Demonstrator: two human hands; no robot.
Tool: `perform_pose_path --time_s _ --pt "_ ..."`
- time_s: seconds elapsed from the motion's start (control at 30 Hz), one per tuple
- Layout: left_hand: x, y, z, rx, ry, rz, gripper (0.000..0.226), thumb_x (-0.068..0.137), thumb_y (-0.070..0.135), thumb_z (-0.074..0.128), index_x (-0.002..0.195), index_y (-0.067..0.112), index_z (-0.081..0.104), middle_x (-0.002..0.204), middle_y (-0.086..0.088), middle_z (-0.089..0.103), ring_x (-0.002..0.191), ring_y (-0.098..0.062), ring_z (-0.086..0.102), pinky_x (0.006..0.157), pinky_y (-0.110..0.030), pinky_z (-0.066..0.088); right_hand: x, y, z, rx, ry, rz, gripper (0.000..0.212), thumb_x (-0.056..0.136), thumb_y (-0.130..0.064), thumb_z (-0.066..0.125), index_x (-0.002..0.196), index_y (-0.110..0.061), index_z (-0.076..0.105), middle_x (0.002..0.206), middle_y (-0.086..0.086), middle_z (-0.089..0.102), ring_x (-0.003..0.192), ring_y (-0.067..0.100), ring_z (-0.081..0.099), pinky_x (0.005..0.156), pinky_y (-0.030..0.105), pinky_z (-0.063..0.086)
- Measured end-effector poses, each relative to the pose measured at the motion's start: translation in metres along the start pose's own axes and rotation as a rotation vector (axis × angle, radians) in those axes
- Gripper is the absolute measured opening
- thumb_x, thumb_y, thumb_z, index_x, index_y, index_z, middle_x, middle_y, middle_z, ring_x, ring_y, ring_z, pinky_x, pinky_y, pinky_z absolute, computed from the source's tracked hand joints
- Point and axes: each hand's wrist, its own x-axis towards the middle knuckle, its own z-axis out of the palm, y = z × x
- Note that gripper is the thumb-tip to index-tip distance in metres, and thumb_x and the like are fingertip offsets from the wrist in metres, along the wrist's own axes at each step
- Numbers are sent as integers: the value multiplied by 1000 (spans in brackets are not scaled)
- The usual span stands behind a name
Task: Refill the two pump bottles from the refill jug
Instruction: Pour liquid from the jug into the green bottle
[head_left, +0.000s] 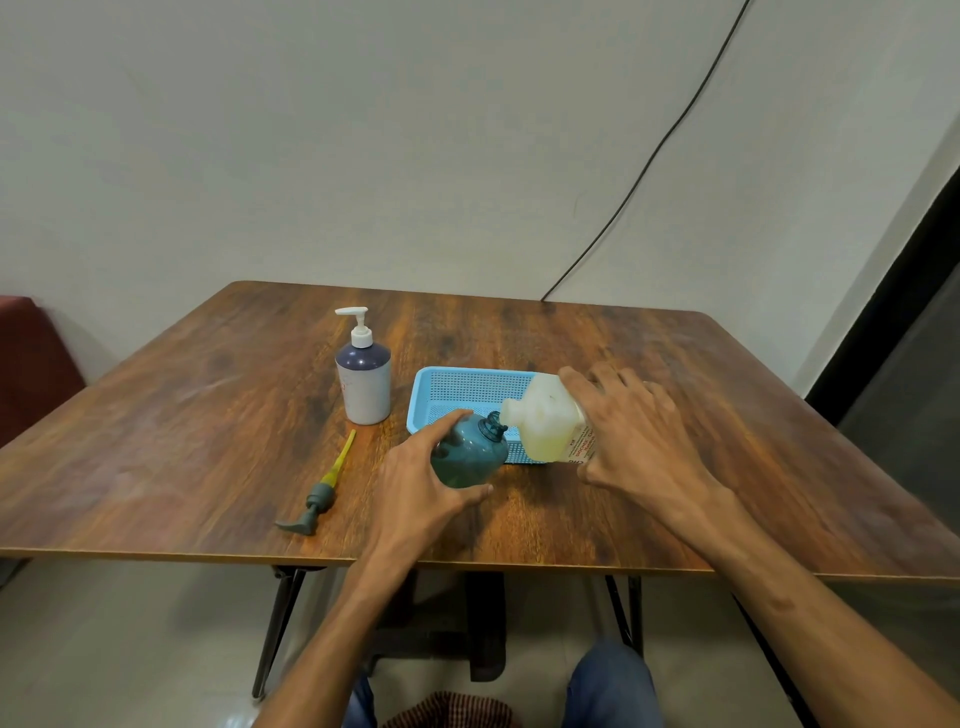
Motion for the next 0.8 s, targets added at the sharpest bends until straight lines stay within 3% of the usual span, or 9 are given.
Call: perform_pose_path --time_s 0.07,0.2,0.4,0.53,0.8 --pt "-1 1 0 2 -2 -3 87 63 29 93 139 30 51 115 17 54 105 -2 53 85 -3 39 0 0 0 -3 3 -2 102 67 -41 84 150 -25 28 138 4 46 124 27 47 103 46 43" --pt "-1 1 0 -2 9 4 87 63 28 93 135 38 46 114 18 53 105 -2 52 86 -4 37 0 0 1 -1 0 -1 103 65 -43 85 150 -25 29 137 5 47 123 27 47 103 47 43" --pt "-1 -1 1 3 16 -1 88 62 29 93 140 27 51 121 10 59 111 -9 56 99 -31 51 0 -1 0 0 1 -8 102 67 -44 84 150 -26 27 139 5 46 125 27 46 104 47 42" --pt "-1 -1 1 0 9 -8 89 62 30 93 141 26 51 128 1 62 115 -13 58 100 -36 52 0 -1 -2 2 -6 -7 102 68 -44 84 150 -26 27 140 5 45 126 27 46 105 47 41" --pt "0 2 1 -5 16 12 87 62 30 93 134 40 46 114 14 55 105 -5 55 92 -24 49 0 0 -2 -14 -1 6 102 64 -43 85 148 -26 30 136 4 47 122 27 48 100 46 44"
